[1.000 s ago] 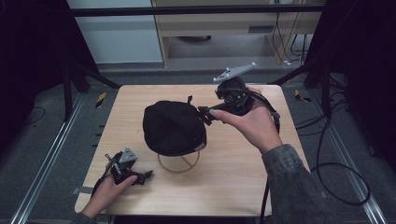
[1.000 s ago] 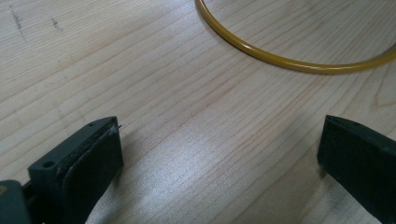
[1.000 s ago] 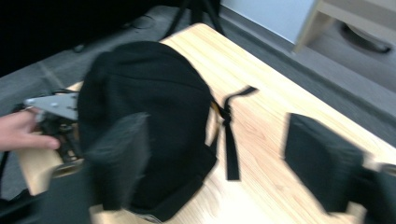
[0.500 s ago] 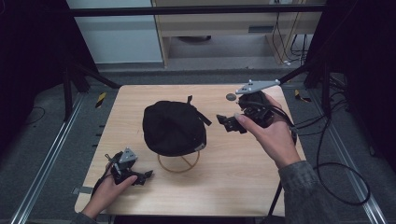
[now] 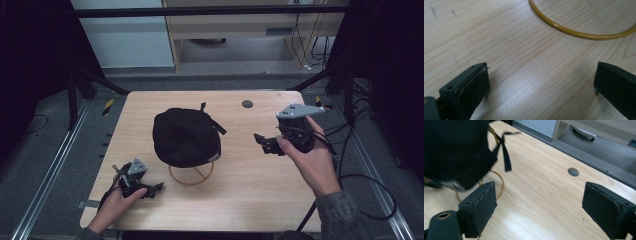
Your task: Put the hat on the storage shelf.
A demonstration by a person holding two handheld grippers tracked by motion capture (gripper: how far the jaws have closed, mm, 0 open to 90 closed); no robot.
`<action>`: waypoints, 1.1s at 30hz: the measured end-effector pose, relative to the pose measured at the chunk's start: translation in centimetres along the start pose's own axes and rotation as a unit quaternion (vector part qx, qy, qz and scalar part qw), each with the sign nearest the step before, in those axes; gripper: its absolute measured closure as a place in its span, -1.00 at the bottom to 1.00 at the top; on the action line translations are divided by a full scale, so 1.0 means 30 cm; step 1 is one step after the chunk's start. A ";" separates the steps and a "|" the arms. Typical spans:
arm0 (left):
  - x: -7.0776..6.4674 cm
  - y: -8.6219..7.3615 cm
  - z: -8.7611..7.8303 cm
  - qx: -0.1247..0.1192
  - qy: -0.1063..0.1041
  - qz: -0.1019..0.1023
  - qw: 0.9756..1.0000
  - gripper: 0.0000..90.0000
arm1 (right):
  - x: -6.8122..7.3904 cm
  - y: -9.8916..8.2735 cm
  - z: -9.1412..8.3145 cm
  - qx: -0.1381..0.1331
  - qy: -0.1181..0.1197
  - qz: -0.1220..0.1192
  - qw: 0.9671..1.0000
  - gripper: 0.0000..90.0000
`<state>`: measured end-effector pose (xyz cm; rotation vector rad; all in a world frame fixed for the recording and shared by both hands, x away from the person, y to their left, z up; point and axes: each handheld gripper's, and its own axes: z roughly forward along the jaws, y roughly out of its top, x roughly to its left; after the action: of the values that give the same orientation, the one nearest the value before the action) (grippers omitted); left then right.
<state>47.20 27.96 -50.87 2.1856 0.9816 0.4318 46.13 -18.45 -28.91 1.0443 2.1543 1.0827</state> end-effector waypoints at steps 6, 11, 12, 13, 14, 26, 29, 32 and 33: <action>0.000 0.000 0.000 -0.001 0.000 0.000 1.000 -1.00 | -0.067 -0.117 0.026 0.012 -0.025 0.022 0.999 -0.79; 0.000 0.000 0.000 0.000 0.000 0.000 1.000 -1.00 | -0.116 -0.201 0.060 0.022 -0.036 0.054 0.998 -0.76; 0.000 0.000 0.000 0.000 0.000 0.000 1.000 -1.00 | -0.116 -0.201 0.060 0.022 -0.036 0.054 0.998 -0.76; 0.000 0.000 0.000 0.000 0.000 0.000 1.000 -1.00 | -0.124 -0.215 0.067 0.023 -0.039 0.060 0.997 -0.75; 0.000 0.000 0.000 0.000 0.000 0.000 1.000 -1.00 | -0.131 -0.228 0.073 0.024 -0.041 0.061 0.997 -0.75; 0.001 0.000 0.000 0.000 0.000 0.001 1.000 -1.00 | -0.137 -0.334 0.128 0.041 -0.026 0.086 0.995 -0.71; 0.001 0.000 0.000 0.000 0.000 0.001 1.000 -1.00 | -0.116 -0.372 0.161 0.048 -0.012 0.097 0.994 -0.71; 0.001 0.000 0.000 0.001 0.000 0.001 1.000 -1.00 | -0.105 -0.393 0.182 0.051 -0.007 0.102 0.993 -0.71; 0.000 0.000 0.000 0.001 0.000 0.001 1.000 -1.00 | -0.093 -0.408 0.201 0.059 -0.004 0.100 0.993 -0.72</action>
<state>47.20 27.98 -50.86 2.1881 0.9794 0.4322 47.02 -22.81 -42.10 1.3393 2.1644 1.0466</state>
